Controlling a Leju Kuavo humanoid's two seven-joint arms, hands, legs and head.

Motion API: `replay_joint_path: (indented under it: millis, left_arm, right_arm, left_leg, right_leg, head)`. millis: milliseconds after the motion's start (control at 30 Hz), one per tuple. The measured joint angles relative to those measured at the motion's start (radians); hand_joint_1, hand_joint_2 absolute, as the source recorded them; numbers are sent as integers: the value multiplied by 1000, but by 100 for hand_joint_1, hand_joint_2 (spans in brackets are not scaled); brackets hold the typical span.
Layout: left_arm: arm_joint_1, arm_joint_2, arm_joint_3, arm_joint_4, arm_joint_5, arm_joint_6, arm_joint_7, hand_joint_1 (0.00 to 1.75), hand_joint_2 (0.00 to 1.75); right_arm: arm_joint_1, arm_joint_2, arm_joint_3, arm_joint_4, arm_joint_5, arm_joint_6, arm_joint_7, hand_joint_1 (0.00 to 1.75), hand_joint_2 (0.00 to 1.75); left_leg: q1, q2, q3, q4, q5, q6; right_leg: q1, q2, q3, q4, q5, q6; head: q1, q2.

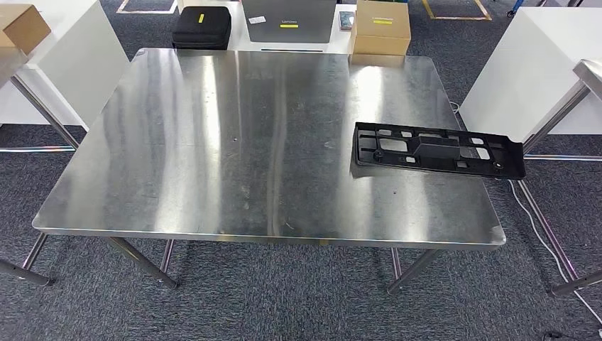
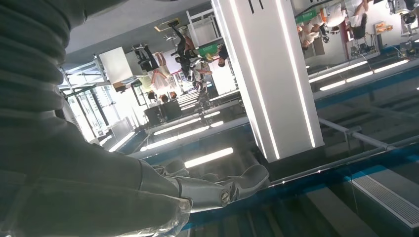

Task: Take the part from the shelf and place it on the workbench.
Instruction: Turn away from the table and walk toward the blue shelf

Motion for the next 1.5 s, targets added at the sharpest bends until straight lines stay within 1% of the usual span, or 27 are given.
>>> replay_joint_path:
  millis: [1500]
  left_arm:
    - [0, 0, 0, 0, 0, 0, 0, 0, 0]
  right_arm:
    - [0, 0, 0, 0, 0, 0, 0, 0, 175]
  left_leg:
    - [0, 0, 0, 0, 0, 0]
  right_leg:
    - [0, 0, 0, 0, 0, 0]
  head:
    - [0, 0]
